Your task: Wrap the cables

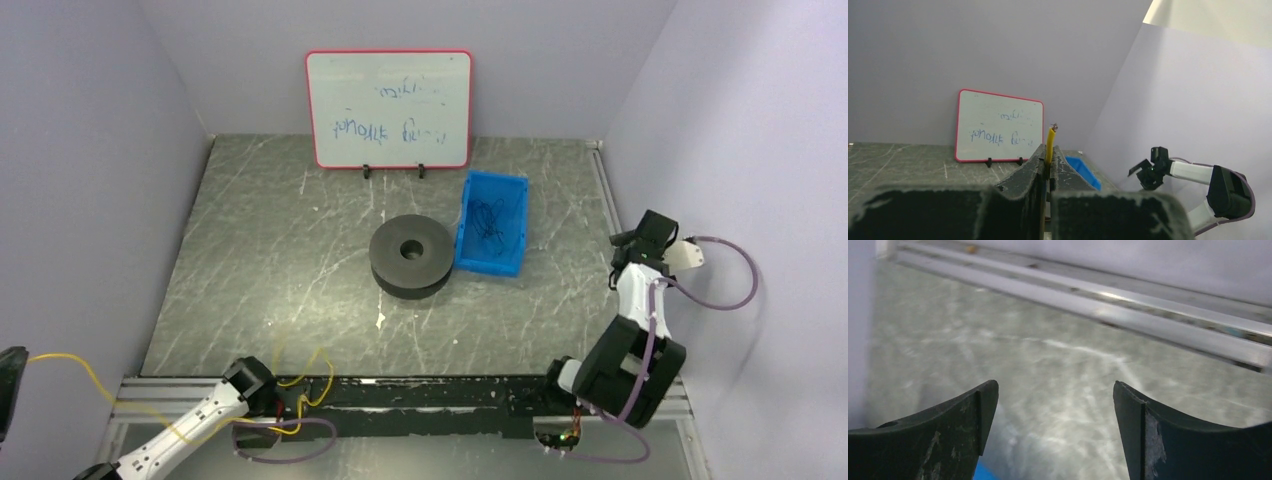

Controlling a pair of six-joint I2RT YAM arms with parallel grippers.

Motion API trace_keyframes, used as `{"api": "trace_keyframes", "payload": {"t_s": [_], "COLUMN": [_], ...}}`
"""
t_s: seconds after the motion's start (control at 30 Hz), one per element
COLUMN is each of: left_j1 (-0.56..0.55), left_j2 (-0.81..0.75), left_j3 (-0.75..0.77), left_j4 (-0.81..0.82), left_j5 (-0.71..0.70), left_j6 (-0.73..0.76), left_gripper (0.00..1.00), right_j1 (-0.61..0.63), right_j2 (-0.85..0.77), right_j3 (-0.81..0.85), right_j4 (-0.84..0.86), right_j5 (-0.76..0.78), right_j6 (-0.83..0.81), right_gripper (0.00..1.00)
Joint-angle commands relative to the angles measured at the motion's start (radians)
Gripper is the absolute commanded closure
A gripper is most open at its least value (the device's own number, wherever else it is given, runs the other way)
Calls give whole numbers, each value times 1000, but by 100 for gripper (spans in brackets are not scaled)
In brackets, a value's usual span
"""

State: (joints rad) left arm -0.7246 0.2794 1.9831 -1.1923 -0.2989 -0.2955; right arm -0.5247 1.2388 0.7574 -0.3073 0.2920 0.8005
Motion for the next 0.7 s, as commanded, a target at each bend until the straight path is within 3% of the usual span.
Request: {"api": "trace_keyframes", "payload": {"t_s": [0.0,0.13,0.27,0.67], "left_j1": [-65,-64,-65,-64], "left_j2": [-21,-14,19,180], "left_j3": [-53,-123,-189,-318], "left_j4": [55,103,143,274], "left_j5": [33,64,108,276], "left_j6": [-21,-32,-49,-50], "left_gripper": [93,93,93,93], "right_j1": [140,345,529,878], "right_j2": [-80,-114,-154,-144], "right_j3": [91,187,201,194], "right_j4": [41,54,174,536], "right_j5": [-66,-65,-151,-743], "right_j6": [-21,-76,-138,-314], "right_gripper": [11,11,12,15]}}
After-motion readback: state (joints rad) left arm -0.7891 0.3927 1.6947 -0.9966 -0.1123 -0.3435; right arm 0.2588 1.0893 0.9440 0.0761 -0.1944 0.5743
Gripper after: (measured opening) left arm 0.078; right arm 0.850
